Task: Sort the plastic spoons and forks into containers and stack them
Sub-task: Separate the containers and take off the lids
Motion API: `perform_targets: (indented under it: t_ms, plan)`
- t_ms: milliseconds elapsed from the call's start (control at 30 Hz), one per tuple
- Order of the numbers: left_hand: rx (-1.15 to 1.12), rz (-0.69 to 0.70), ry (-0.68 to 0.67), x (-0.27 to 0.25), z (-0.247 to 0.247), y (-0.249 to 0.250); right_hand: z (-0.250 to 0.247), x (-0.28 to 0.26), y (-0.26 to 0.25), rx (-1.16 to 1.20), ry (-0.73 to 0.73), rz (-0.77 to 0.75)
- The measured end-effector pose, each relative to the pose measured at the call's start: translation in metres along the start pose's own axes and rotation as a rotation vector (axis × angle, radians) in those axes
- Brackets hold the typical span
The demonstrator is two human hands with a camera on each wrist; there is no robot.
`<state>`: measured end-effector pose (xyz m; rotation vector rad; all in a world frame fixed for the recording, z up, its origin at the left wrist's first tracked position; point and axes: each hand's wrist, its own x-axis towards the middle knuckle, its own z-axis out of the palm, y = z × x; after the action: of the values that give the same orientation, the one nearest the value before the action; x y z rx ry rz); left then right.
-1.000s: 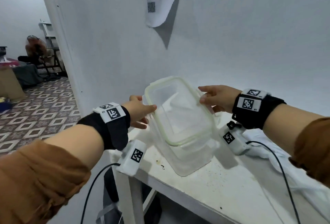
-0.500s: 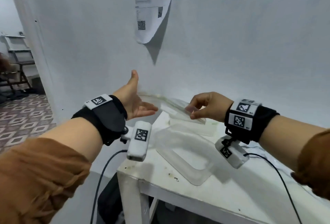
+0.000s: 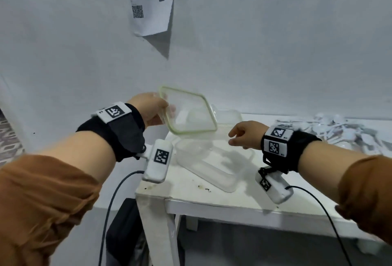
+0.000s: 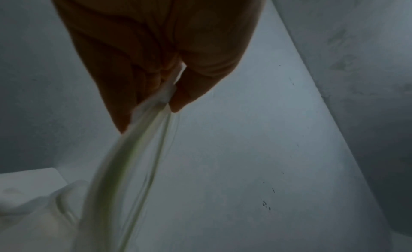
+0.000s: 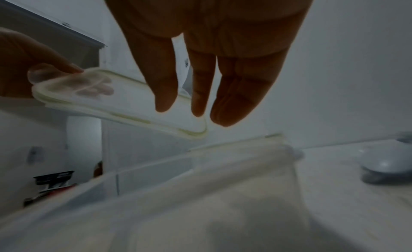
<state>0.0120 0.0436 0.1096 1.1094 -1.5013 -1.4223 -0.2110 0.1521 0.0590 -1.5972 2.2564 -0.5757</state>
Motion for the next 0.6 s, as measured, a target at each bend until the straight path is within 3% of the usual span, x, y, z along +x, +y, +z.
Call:
perform_targets:
  t_ms: [133,300,600]
  plan:
    - [0.086,0.052,-0.033,0.006,0.003,-0.002,0.012,-0.006,0.011,-0.169,-0.085,0.161]
    - [0.144,0.145,-0.062,0.011,0.007,-0.003,0.023,-0.005,0.017,-0.397,-0.084,0.297]
    - [0.286,0.297,-0.098,0.024,0.001,-0.012,0.021,-0.006,0.02,-0.251,-0.073,0.355]
